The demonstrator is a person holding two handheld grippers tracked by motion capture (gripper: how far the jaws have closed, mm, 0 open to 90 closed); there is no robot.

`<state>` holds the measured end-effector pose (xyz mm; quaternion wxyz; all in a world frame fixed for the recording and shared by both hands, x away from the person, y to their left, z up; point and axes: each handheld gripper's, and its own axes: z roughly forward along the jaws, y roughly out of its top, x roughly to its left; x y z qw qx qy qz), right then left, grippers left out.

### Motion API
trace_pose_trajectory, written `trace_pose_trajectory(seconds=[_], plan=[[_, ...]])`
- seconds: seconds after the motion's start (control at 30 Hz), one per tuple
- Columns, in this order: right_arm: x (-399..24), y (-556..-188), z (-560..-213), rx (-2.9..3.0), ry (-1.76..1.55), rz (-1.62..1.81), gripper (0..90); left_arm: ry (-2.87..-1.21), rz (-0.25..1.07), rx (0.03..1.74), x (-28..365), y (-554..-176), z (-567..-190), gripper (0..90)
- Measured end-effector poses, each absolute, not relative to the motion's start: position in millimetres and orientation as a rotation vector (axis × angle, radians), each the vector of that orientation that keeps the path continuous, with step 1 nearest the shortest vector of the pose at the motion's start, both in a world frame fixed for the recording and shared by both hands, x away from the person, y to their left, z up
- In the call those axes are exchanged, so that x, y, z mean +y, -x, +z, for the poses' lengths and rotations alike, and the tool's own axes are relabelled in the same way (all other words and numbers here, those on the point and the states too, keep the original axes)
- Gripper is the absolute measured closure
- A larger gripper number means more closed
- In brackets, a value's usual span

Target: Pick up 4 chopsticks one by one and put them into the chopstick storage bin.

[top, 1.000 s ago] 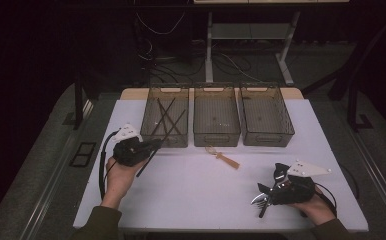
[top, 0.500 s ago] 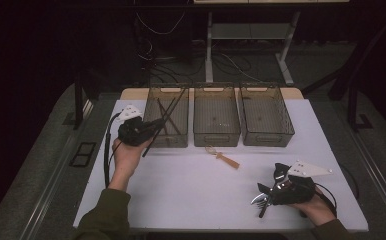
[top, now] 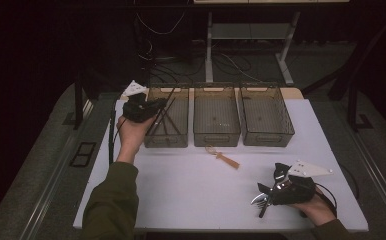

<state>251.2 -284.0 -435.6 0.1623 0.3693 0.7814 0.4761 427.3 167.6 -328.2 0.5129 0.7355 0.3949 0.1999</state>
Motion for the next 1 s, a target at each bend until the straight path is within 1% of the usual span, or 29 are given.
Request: trace_pose_trajectory(seconds=[0.2, 0.43, 0.53, 0.83, 1.0], plan=[[-284, -250, -435, 2.231, -1.038, 1.367, 3.0, -1.767, 0.494, 0.978, 168, -450, -334, 85.7], [-285, -251, -435, 2.227, -1.039, 1.374, 3.0, -1.801, 0.504, 1.029, 169, -465, -352, 85.7], [-285, -250, -434, 2.230, -1.035, 1.377, 3.0, -1.841, 0.506, 1.030, 169, -467, -359, 85.6], [-285, -250, -435, 2.231, -1.037, 1.379, 3.0, -1.859, 0.495, 1.087, 175, -469, -382, 85.6], [-285, -251, -435, 2.233, -1.030, 1.378, 3.0, -1.865, 0.493, 1.087, 176, -468, -383, 85.6]])
